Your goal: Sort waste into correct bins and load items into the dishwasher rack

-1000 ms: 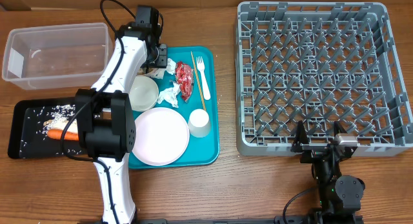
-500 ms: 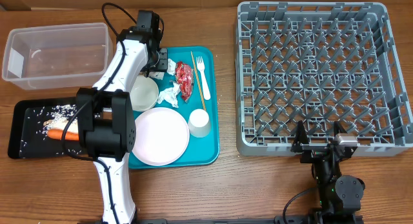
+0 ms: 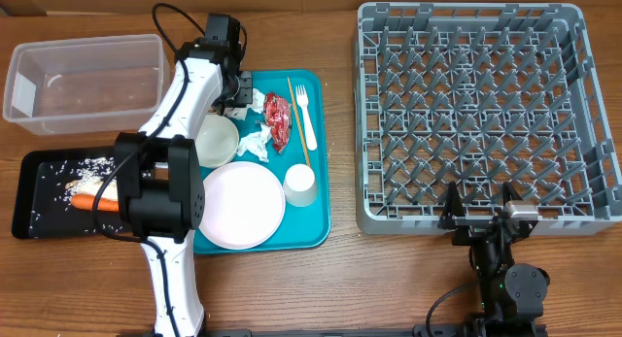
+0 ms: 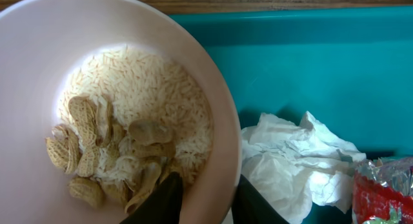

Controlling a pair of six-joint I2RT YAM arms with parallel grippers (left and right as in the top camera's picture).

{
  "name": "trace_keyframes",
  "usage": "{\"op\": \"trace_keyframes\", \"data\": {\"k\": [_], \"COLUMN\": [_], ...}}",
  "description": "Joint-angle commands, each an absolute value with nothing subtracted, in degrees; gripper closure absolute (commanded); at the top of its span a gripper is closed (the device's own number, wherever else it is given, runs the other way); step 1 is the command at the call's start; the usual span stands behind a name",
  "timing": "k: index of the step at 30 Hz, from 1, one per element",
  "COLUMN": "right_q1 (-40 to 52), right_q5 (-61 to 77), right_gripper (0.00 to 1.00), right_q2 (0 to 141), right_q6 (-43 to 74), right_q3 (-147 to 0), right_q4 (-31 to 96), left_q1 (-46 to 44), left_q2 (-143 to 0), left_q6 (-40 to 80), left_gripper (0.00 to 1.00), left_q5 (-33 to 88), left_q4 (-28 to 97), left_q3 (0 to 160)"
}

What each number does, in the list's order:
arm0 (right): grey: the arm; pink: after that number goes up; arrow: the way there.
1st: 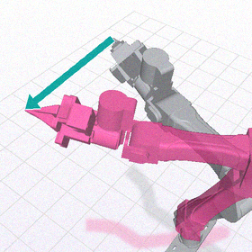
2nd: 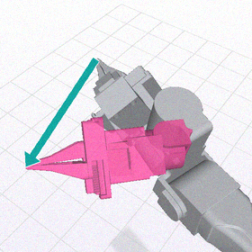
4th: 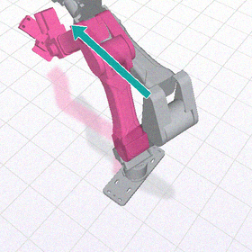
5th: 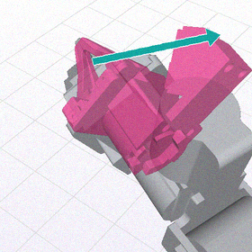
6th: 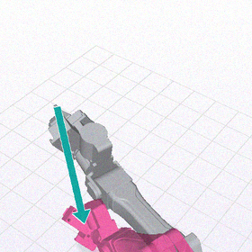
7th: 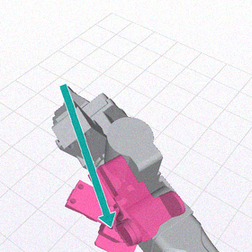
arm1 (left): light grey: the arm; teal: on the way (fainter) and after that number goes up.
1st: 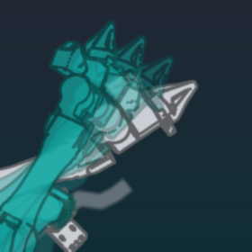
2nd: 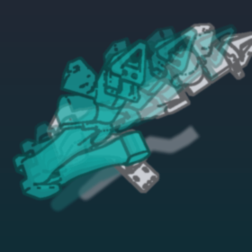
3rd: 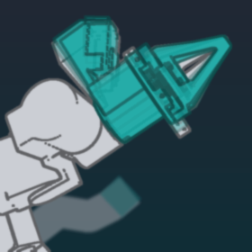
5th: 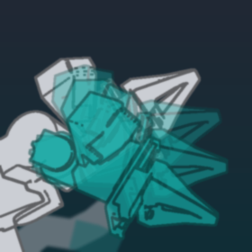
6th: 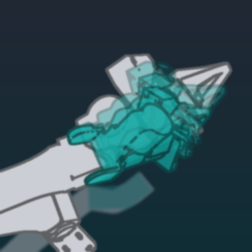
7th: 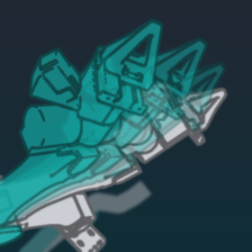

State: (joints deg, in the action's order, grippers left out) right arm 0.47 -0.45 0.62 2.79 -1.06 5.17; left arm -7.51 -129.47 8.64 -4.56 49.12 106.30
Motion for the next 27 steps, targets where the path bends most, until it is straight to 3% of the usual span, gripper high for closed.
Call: {"op": "trace_keyframes", "data": {"k": [1, 12, 15, 27], "right_q1": [0.80, 0.80, 0.80, 0.80], "right_q5": [-1.21, -1.23, -1.23, -1.21], "right_gripper": [0.00, 0.00, 0.00, 0.00], "right_q2": [0.16, 0.16, 0.16, 0.16], "right_q6": [3.01, 3.03, 3.01, 3.03], "right_q3": [-0.47, -0.47, -0.47, -0.47], "right_q4": [4.75, 4.75, 4.75, 4.75], "left_q1": [-8.47, -10.55, -10.63, -10.63], "left_q2": [-129.95, -129.95, -129.95, -129.95], "left_q6": [8.82, 8.80, 8.82, 9.10], "left_gripper": [0.76, 0.88, 0.96, 0.96], "left_q5": [-4.86, -4.91, -4.91, -5.96], "left_q4": [49.47, 49.23, 49.47, 56.42], "left_q3": [107.85, 108.75, 109.45, 119.26]}}
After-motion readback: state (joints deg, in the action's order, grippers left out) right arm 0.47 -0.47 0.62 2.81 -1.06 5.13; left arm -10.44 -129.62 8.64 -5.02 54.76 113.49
